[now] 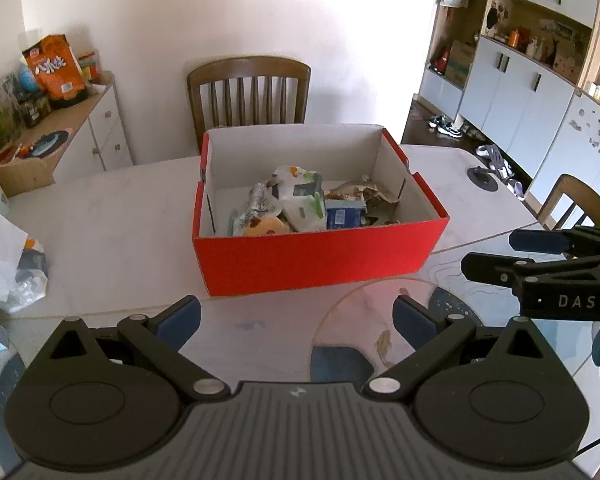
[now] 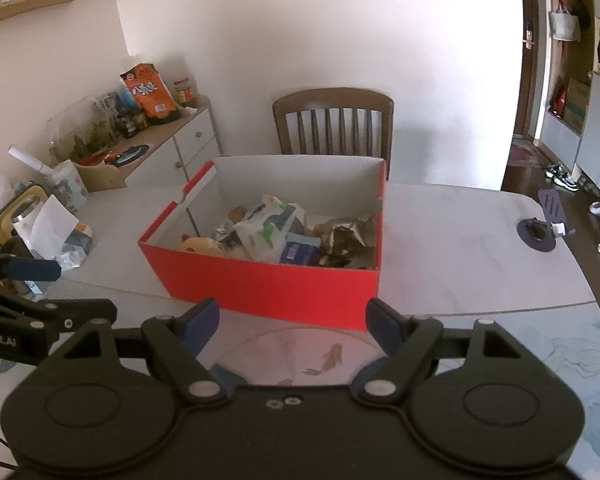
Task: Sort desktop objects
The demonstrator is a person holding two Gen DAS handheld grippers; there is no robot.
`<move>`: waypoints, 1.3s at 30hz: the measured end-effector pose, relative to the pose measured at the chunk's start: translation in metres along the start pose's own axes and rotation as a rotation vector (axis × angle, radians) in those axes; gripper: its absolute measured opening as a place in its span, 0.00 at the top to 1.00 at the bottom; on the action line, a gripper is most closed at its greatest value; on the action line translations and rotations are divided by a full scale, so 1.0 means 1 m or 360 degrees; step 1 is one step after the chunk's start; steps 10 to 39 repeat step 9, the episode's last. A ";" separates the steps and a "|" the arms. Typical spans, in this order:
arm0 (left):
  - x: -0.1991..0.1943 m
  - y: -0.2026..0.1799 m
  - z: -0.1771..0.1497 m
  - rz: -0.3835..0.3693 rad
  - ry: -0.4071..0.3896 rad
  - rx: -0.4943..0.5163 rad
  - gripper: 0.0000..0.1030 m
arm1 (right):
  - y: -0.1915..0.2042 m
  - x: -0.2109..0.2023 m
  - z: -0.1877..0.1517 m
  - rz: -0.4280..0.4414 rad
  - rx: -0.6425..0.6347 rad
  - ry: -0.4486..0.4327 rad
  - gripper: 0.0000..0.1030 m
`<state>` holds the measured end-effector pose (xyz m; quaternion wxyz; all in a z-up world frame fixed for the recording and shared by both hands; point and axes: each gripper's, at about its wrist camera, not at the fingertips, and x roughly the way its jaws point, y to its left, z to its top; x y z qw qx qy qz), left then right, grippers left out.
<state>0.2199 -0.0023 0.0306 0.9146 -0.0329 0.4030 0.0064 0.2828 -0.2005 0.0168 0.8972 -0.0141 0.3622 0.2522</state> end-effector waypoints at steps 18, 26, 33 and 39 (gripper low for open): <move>0.006 0.000 -0.006 0.0000 0.0040 -0.0001 0.00 | -0.005 0.002 -0.006 -0.0018 0.0024 0.0019 0.22; 0.006 0.000 -0.006 0.0000 0.0040 -0.0001 0.00 | -0.005 0.002 -0.006 -0.0018 0.0024 0.0019 0.22; 0.006 0.000 -0.006 0.0000 0.0040 -0.0001 0.00 | -0.005 0.002 -0.006 -0.0018 0.0024 0.0019 0.22; 0.006 0.000 -0.006 0.0000 0.0040 -0.0001 0.00 | -0.005 0.002 -0.006 -0.0018 0.0024 0.0019 0.22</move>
